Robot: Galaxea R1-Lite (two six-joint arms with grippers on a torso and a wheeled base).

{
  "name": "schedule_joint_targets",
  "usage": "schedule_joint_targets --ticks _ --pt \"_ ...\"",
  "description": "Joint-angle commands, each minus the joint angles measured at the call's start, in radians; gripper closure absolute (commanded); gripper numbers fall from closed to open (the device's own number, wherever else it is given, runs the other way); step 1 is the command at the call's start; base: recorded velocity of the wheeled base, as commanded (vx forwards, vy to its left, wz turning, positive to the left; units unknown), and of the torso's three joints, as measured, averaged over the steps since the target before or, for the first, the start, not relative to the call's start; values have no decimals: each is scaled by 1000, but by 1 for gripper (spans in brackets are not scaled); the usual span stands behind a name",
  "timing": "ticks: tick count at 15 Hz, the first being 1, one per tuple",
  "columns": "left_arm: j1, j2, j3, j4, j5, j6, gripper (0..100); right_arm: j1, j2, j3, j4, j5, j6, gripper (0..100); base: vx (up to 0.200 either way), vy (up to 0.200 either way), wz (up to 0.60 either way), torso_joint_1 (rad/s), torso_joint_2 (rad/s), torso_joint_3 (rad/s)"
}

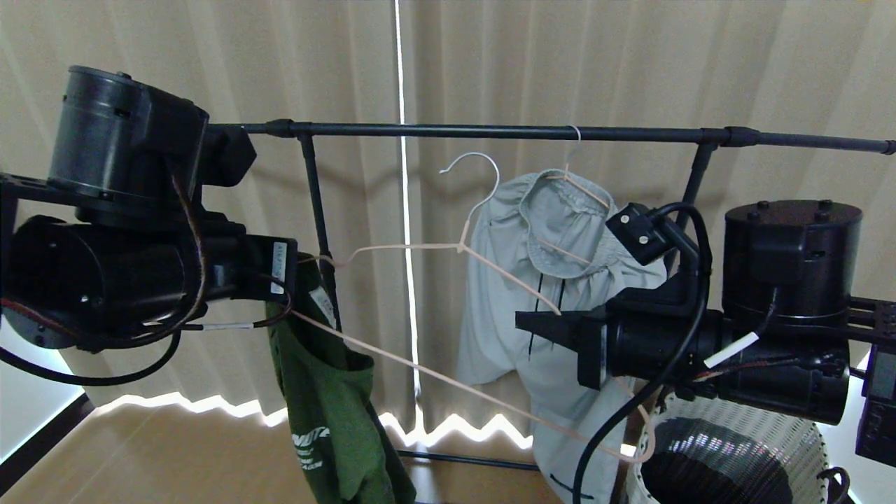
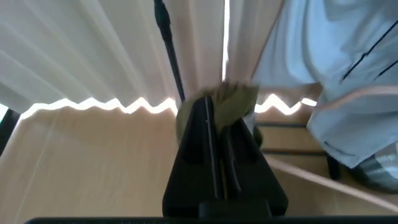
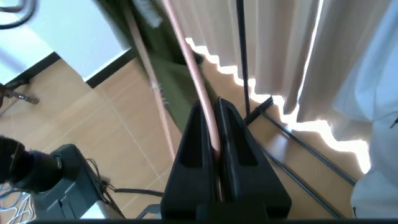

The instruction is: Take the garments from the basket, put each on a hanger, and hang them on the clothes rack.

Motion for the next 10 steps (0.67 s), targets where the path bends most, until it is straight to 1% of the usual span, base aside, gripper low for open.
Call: schedule_joint_targets --ticks 1,3,4,7,8,10 --pt "-6 -13 -3 3 5 -1 100 -6 33 -27 -1 -17 5 100 0 0 0 0 0 0" --pt "-38 -8 -8 -4 4 -8 100 -6 43 -31 -2 -18 5 100 0 0 0 0 0 0" --pt "-63 1 -37 -11 4 -40 100 -6 43 -30 -4 -17 5 100 0 0 0 0 0 0" --pt "-75 19 -80 -14 -12 -44 100 1 43 -31 -4 -15 4 100 0 0 0 0 0 0" --pt "-100 32 -100 -24 -12 -54 100 7 45 -35 -4 -15 4 100 0 0 0 0 0 0" --pt "-155 58 -120 -86 -13 -99 100 12 45 -45 -4 -15 2 100 0 0 0 0 0 0"
